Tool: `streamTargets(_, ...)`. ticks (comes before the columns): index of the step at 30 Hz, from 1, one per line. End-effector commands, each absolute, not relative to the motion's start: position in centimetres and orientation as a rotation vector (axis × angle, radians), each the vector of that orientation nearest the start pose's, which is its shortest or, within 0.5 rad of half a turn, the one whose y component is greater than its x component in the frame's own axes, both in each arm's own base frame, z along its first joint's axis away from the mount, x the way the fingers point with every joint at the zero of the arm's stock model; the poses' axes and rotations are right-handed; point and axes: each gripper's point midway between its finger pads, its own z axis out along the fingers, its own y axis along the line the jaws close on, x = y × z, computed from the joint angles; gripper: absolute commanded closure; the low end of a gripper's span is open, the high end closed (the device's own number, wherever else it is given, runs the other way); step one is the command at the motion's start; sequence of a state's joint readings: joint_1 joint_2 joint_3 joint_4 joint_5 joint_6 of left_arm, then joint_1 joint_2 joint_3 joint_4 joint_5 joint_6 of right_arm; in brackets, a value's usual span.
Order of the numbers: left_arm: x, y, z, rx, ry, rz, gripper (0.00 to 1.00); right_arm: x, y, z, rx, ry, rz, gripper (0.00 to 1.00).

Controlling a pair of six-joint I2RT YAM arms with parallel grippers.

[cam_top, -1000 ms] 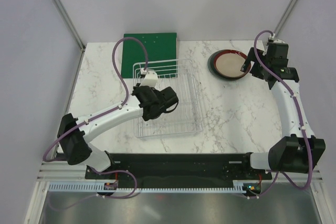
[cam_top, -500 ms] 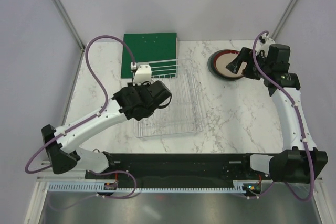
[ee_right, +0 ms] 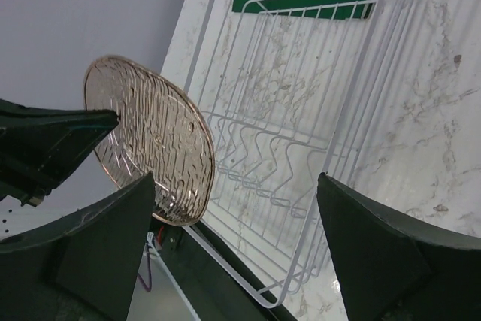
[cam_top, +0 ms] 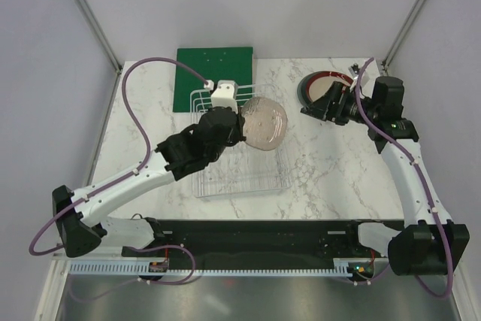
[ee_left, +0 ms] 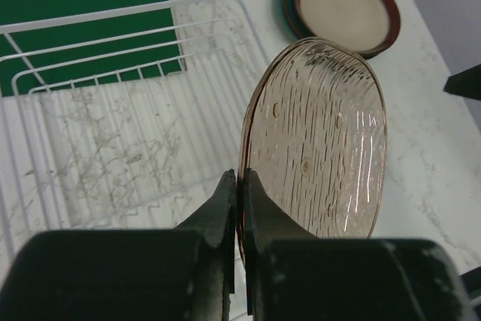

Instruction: Unload the plates from the dish rack

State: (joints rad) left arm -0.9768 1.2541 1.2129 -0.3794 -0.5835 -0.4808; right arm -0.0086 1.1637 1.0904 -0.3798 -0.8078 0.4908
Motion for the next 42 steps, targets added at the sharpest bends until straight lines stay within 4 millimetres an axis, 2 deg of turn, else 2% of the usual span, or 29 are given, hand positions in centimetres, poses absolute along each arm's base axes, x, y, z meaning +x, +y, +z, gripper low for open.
streamTargets(1,29.3,-29.3,32.7,0.11,1.799,-0.581,0.98,30.0,16.2,30.8,-0.123,1.928,1.257,0.06)
streamTargets(10,30.4,-31.0,32.5,0.09,1.808,-0.662,0.98,29.2,20.1,28.9,-0.178,1.948,1.343,0.11)
streamTargets(12,30.5,-31.3,32.3,0.085,1.811,-0.677,0.98,29.0,20.8,28.8,-0.188,1.951,1.362,0.17)
streamTargets(15,30.5,-31.9,31.9,0.077,1.822,-0.699,0.98,29.3,21.3,28.2,-0.199,1.961,1.361,0.37)
streamTargets(16,30.6,-31.9,31.7,0.071,1.827,-0.699,0.98,29.5,21.3,28.0,-0.197,1.966,1.361,0.61)
streamTargets(18,30.6,-31.9,31.6,0.07,1.828,-0.697,0.98,29.8,21.3,28.1,-0.193,1.962,1.354,0.81)
streamTargets(19,30.6,-31.8,31.7,0.071,1.825,-0.698,0.98,30.3,21.1,28.0,-0.172,1.964,1.332,1.0)
streamTargets(23,30.6,-31.6,31.7,0.086,1.822,-0.684,0.98,31.6,20.8,28.3,-0.145,1.957,1.272,1.0)
streamTargets(25,30.6,-31.4,31.6,0.099,1.823,-0.67,0.81,32.3,20.4,28.9,-0.133,1.948,1.228,1.0)
streamTargets(26,30.6,-31.2,31.3,0.098,1.827,-0.66,0.7,33.1,20.0,29.2,-0.108,1.944,1.178,1.0)
streamTargets(27,30.6,-30.9,31.2,0.093,1.828,-0.65,0.47,33.5,19.6,29.3,-0.091,1.947,1.144,1.0)
streamTargets(29,30.7,-29.9,30.4,0.084,1.841,-0.599,0.27,35.2,18.2,30.1,-0.044,1.945,1.016,1.0)
streamTargets(30,30.6,-29.3,30.5,0.071,1.837,-0.581,0.09,35.9,17.6,30.0,-0.024,1.957,0.964,1.0)
streamTargets(31,30.8,-28.4,30.1,0.052,1.843,-0.537,0.04,36.7,16.5,30.7,-0.004,1.957,0.903,1.0)
streamTargets(32,30.7,-27.8,29.7,0.049,1.85,-0.511,0.0,37.8,15.0,30.8,0.053,1.958,0.814,1.0)
streamTargets(33,30.7,-27.2,29.5,0.037,1.851,-0.49,0.0,38.8,14.2,30.1,0.081,1.982,0.767,1.0)
streamTargets(34,30.6,-26.4,29.9,0.024,1.836,-0.465,0.0,39.8,12.5,30.6,0.129,1.983,0.714,1.0)
streamTargets(35,30.4,-25.8,29.5,0.025,1.842,-0.442,0.0,40.6,11.2,30.2,0.159,1.997,0.661,1.0)
streamTargets(36,30.3,-25.3,29.4,0.023,1.841,-0.428,0.0,42.0,9.9,29.4,0.209,2.02,0.614,1.0)
streamTargets(37,30.0,-24.5,29.7,0.017,1.83,-0.414,0.0,43.1,7.5,28.7,0.279,2.026,0.56,1.0)
streamTargets(38,29.8,-24.1,29.7,0.01,1.828,-0.406,0.0,43.8,6.3,28.0,0.321,2.04,0.526,1.0)
streamTargets(39,29.7,-23.8,29.7,0.006,1.826,-0.403,0.0,45.0,5.6,26.4,0.356,2.075,0.497,1.0)
streamTargets(40,29.5,-23.3,29.5,0.004,1.823,-0.392,0.0,45.9,3.3,25.6,0.421,2.077,0.467,1.0)
streamTargets(42,29.1,-22.5,30.1,0.001,1.805,-0.393,0.0,47.6,2.4,23.2,0.464,2.128,0.468,1.0)
